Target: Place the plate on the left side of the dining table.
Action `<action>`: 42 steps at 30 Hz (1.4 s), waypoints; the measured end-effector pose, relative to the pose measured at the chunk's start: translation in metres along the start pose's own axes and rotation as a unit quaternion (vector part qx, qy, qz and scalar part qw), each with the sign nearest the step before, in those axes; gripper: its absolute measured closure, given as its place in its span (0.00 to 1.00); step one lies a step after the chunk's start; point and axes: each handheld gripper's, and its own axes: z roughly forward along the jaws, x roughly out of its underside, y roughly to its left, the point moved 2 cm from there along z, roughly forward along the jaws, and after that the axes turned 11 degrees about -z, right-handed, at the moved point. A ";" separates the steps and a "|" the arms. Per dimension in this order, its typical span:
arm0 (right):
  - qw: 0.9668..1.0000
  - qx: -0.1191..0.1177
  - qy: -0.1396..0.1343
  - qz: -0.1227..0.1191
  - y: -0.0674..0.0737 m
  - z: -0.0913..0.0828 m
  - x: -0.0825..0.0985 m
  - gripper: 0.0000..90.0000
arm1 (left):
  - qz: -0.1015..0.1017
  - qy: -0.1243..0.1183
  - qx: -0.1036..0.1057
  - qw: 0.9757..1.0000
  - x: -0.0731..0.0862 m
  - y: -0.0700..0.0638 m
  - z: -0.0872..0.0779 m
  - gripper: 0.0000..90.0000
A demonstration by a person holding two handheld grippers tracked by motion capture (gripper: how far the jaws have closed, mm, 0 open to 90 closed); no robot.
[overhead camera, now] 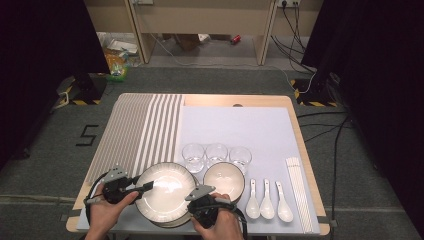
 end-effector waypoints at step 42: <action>0.993 -0.021 -0.112 0.019 -0.009 -0.050 -0.009 0.74 | -0.134 -0.046 0.024 0.990 -0.014 -0.001 -0.011 0.93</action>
